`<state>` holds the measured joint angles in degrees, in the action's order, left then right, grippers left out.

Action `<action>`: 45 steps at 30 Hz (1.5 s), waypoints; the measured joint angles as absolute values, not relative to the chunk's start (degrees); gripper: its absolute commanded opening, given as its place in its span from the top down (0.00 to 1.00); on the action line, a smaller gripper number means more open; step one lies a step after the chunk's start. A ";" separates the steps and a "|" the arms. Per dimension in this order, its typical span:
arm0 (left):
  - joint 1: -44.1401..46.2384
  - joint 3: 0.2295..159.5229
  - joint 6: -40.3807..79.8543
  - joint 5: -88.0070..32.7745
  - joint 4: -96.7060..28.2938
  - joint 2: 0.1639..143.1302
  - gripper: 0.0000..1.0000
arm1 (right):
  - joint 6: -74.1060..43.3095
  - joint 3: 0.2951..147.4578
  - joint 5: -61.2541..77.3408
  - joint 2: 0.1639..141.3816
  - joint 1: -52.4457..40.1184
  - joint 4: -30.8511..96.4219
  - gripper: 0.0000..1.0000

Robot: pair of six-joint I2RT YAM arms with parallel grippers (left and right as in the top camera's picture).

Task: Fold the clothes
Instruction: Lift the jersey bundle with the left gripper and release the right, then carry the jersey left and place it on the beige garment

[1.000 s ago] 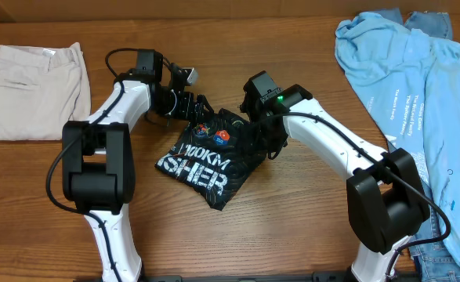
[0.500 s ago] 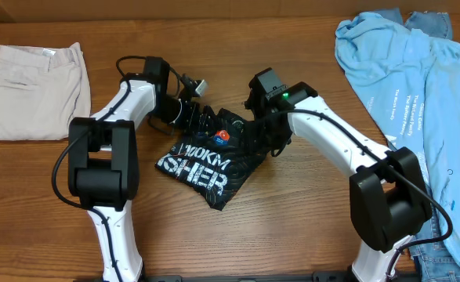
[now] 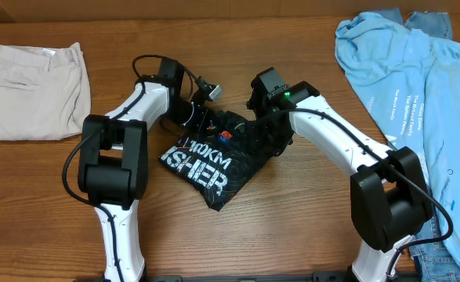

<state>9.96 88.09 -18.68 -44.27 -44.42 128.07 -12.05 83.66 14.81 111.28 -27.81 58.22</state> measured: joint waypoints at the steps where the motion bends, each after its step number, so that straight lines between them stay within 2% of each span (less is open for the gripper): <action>1: 10.00 88.14 -18.57 -43.86 -44.56 128.07 0.96 | -12.08 83.66 14.79 111.28 -27.75 58.30 0.71; 5: 9.56 90.30 -17.78 -38.11 -49.74 128.07 0.96 | -12.19 83.66 14.83 111.28 -26.68 59.44 0.72; 11: 6.72 99.79 -11.75 -21.15 -56.42 126.78 0.96 | -12.21 83.61 13.34 110.13 -22.98 62.08 0.72; 24: -4.80 107.57 -7.25 5.41 -56.82 113.14 0.93 | -12.12 83.61 9.76 106.13 -20.60 65.71 0.72; 35: -14.22 107.53 -7.88 10.57 -49.06 113.21 0.91 | -12.12 83.61 9.61 106.13 -20.45 68.45 0.72; 45: -20.40 107.53 -9.47 8.34 -43.24 113.89 0.91 | -12.12 83.61 9.58 106.13 -20.40 68.82 0.72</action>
